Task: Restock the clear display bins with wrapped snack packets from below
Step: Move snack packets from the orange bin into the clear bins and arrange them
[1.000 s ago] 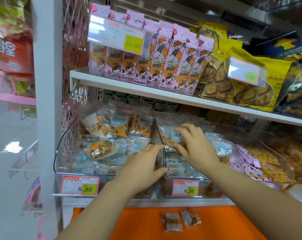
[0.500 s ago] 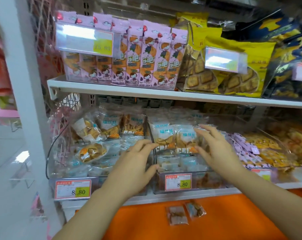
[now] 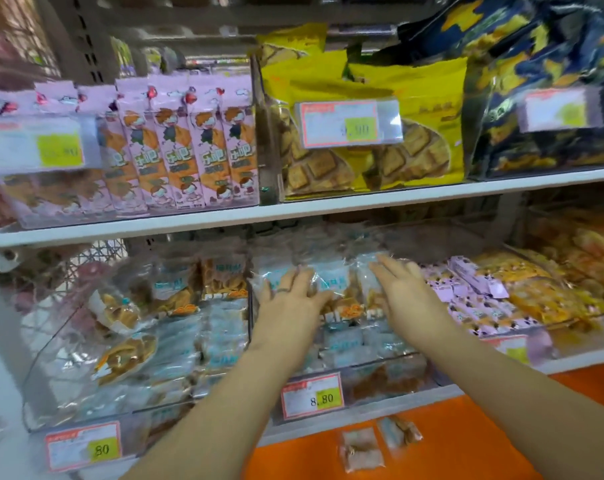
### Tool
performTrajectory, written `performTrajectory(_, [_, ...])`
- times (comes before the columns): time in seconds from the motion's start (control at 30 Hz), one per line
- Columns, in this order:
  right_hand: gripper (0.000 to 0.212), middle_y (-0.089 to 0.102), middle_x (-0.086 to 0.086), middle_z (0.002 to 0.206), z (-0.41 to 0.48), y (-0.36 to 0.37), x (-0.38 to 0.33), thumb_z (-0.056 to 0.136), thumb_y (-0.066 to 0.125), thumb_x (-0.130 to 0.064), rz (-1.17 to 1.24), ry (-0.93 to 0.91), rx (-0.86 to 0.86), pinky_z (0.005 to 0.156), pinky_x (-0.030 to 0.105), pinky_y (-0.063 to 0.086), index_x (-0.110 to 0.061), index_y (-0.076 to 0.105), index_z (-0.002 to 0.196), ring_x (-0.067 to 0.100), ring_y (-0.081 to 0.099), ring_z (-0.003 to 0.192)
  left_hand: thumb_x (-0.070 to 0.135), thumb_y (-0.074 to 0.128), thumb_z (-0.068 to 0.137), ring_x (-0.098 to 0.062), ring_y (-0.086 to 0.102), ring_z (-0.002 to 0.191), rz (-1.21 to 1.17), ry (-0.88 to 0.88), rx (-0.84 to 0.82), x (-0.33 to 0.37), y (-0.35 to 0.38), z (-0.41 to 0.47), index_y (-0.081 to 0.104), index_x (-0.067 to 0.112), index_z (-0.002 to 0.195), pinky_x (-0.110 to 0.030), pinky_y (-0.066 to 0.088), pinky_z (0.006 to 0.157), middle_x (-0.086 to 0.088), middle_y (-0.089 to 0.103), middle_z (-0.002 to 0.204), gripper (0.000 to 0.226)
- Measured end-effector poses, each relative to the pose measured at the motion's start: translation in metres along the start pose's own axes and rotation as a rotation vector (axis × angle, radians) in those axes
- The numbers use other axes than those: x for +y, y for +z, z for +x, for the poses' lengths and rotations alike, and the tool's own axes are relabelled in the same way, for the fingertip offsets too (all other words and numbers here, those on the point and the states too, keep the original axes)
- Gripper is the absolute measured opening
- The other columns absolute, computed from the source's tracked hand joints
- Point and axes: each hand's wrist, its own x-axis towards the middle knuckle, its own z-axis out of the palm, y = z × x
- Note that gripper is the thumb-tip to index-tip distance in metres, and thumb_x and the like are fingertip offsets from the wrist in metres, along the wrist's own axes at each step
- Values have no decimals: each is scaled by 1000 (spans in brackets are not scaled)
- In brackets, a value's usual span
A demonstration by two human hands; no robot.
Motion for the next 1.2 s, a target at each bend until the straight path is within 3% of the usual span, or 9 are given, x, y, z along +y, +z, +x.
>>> performTrajectory(0.1, [66, 19, 5, 157, 2, 5, 8, 91, 51, 0, -9, -88, -6, 108, 33, 29, -11, 22, 149, 30, 30, 129, 3, 53, 90, -30, 1, 146, 40, -1, -23, 2, 7, 1, 24, 37, 147, -58, 5, 116, -4, 10, 156, 72])
performTrajectory(0.27, [79, 1, -2, 160, -10, -5, 5, 86, 45, 12, 13, -72, -78, 105, 28, 34, -16, 11, 151, 23, 21, 132, 0, 51, 90, -26, 0, 145, -35, 34, -1, -4, 1, -4, 28, 40, 144, -54, -1, 116, -1, 9, 156, 71])
performTrajectory(0.43, [58, 8, -5, 159, -22, -26, -7, 96, 50, -13, 51, -39, 5, 96, 32, 45, -21, 25, 148, 23, 24, 134, 18, 48, 98, -20, 14, 144, -111, 37, 152, -18, -16, -36, 34, 39, 143, -46, 0, 118, 2, 18, 155, 52])
performTrajectory(0.5, [46, 26, -7, 154, -27, -35, -23, 97, 49, -25, 92, -77, 49, 95, 36, 45, -23, 40, 141, 20, 28, 132, 21, 55, 94, -23, 33, 138, -149, 42, 260, -34, -20, -58, 50, 35, 135, -47, 8, 117, 2, 37, 147, 43])
performTrajectory(0.6, [31, 56, -8, 125, -32, -45, -61, 95, 50, -33, 94, -208, 29, 84, 32, 45, -28, 55, 125, 16, 40, 120, 20, 70, 82, -24, 56, 118, -95, -39, 332, -69, -25, -93, 65, 30, 116, -53, 31, 108, 1, 57, 129, 36])
performTrajectory(0.73, [26, 62, -6, 108, -35, -53, -124, 96, 47, -37, 131, -335, -7, 78, 31, 49, -31, 58, 119, 14, 51, 106, 14, 79, 71, -31, 64, 102, -144, -216, 378, -124, -25, -140, 68, 26, 107, -54, 51, 87, -2, 62, 118, 39])
performTrajectory(0.87, [34, 59, -1, 119, -28, -49, -183, 97, 46, -40, 176, -429, -43, 84, 32, 49, -30, 54, 128, 16, 51, 111, 16, 77, 77, -28, 64, 99, -251, -346, 399, -156, -13, -177, 66, 24, 113, -40, 55, 76, 0, 61, 116, 39])
performTrajectory(1.03, [33, 54, -2, 133, -2, -23, -238, 96, 50, -33, 242, -510, -83, 100, 35, 42, -21, 57, 127, 17, 44, 126, 34, 58, 91, -16, 52, 117, -405, -452, 274, -170, -3, -184, 48, 35, 133, -32, 48, 88, 7, 46, 135, 44])
performTrajectory(1.2, [27, 33, 9, 149, 29, 9, -275, 96, 49, -38, 499, -386, -221, 114, 41, 23, -31, 65, 116, 24, 21, 142, 34, 57, 92, -16, 60, 101, -427, -441, 208, -178, 3, -176, 43, 33, 138, -35, 50, 85, 6, 47, 133, 48])
